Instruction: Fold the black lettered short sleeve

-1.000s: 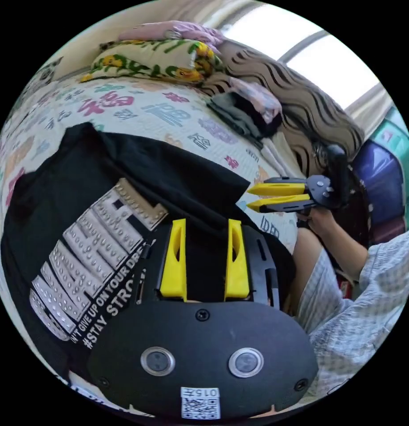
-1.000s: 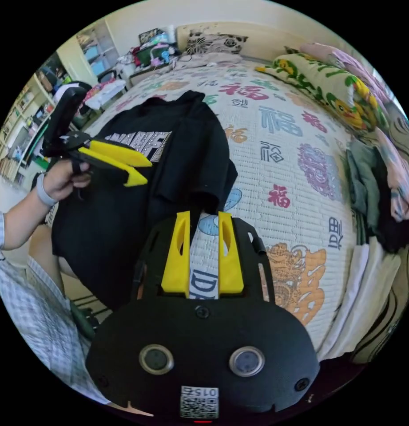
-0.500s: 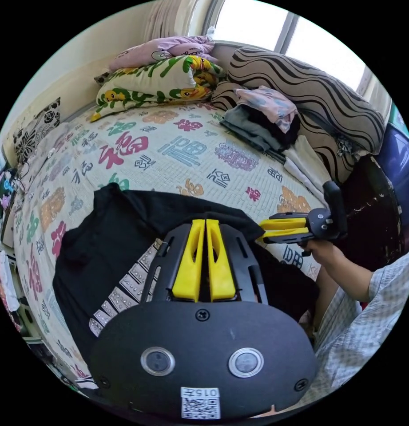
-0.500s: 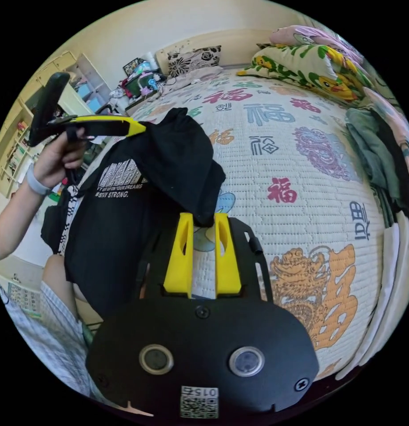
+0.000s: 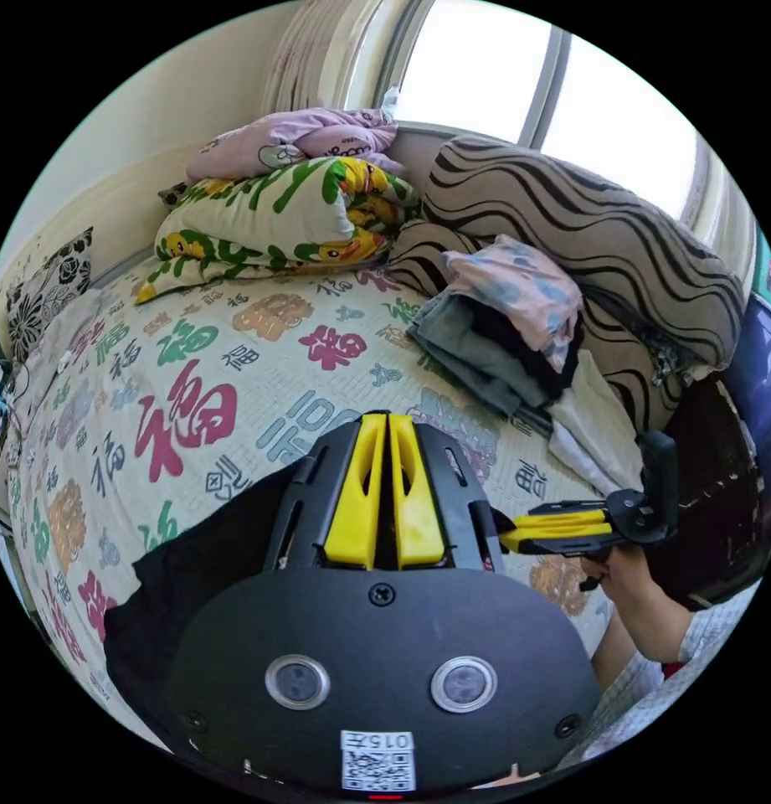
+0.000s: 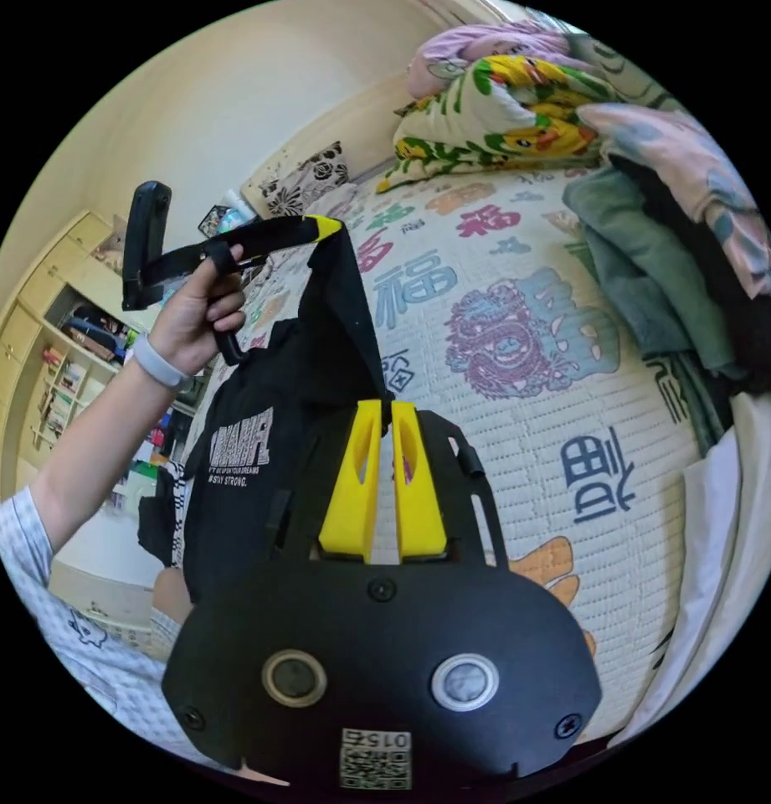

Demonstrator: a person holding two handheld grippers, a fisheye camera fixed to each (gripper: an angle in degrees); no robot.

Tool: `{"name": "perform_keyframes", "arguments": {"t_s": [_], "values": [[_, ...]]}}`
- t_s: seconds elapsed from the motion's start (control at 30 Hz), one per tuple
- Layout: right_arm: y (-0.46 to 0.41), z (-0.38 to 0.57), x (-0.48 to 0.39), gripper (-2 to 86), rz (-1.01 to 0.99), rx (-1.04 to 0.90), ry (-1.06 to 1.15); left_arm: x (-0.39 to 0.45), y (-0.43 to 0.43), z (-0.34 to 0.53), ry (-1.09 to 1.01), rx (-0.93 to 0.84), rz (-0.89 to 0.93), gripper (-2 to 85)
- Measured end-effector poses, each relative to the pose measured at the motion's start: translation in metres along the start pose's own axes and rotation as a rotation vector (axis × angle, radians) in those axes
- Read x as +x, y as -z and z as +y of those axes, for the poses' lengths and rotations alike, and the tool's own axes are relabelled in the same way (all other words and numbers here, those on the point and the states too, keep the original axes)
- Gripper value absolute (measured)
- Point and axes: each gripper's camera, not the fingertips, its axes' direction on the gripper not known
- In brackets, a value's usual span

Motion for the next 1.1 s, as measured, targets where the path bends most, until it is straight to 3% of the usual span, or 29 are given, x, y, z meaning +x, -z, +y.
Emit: {"name": "perform_keyframes", "arguments": {"t_s": [0.13,0.23,0.37,0.5,0.57,0.8,0.9,0.97,1.1], "values": [[-0.006,0.014,0.042,1.2,-0.041,-0.021,-0.111,-0.001,-0.041,-0.003,0.070,-0.086,-0.036,2.0],[-0.004,0.032,0.060,2.3,-0.043,-0.010,-0.147,0.006,-0.015,0.016,-0.050,-0.002,0.014,3.7],[-0.008,0.031,0.059,8.6,-0.079,0.033,-0.113,-0.014,0.031,0.040,0.007,0.126,0.134,3.8],[-0.029,0.010,0.046,9.4,-0.022,0.007,-0.075,-0.032,0.025,0.036,0.083,-0.026,0.112,5.9],[-0.050,0.001,0.040,5.4,0.018,-0.050,-0.057,-0.036,0.009,0.029,0.141,-0.114,0.163,7.8],[-0.044,0.034,0.046,0.8,-0.068,-0.023,-0.105,-0.005,-0.024,0.013,0.227,-0.175,0.335,6.7],[-0.050,0.047,0.048,0.8,-0.101,-0.013,-0.155,0.006,0.001,0.007,0.225,-0.125,0.373,6.8],[-0.043,0.057,0.042,0.9,-0.075,0.013,-0.190,0.005,0.056,0.014,0.198,0.014,0.525,6.2],[-0.038,0.085,0.007,1.3,-0.074,-0.003,-0.140,-0.006,0.164,0.067,0.209,0.136,0.602,8.1]]}}
